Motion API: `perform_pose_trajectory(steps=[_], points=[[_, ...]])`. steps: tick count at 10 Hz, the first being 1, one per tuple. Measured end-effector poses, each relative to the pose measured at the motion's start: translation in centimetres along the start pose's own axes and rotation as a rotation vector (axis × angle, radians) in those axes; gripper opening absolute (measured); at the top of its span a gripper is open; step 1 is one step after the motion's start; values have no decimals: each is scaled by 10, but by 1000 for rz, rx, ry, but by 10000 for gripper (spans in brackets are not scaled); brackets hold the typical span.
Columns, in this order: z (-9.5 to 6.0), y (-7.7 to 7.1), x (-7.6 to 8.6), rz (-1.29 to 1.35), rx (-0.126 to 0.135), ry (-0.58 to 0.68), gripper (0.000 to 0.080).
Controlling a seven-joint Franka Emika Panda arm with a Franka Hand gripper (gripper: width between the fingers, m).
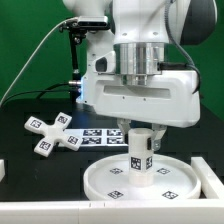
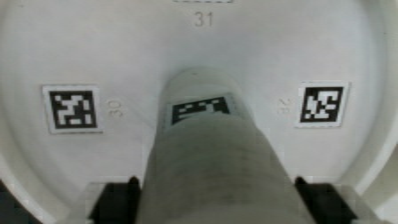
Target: Assemble round table
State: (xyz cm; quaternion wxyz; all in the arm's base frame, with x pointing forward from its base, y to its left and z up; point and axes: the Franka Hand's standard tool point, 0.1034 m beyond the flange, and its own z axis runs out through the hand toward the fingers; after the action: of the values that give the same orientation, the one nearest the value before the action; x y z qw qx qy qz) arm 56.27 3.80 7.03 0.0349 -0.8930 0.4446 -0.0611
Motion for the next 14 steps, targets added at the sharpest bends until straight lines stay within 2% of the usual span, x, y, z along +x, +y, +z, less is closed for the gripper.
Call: perform_pose_trajectory(steps=[3,6,7,8,10,11,14], points=[[0,1,-1,197,9,-9,409],[0,1,-2,218,11,-10,410],[0,1,-2,217,11,-10,557],[-2,0,-1,211,16,-10,620],[-33,-3,6,183,73,-27,644],[-38,-3,7,184,80,-29,648],[-35,-2,5,181,73,-29,649]])
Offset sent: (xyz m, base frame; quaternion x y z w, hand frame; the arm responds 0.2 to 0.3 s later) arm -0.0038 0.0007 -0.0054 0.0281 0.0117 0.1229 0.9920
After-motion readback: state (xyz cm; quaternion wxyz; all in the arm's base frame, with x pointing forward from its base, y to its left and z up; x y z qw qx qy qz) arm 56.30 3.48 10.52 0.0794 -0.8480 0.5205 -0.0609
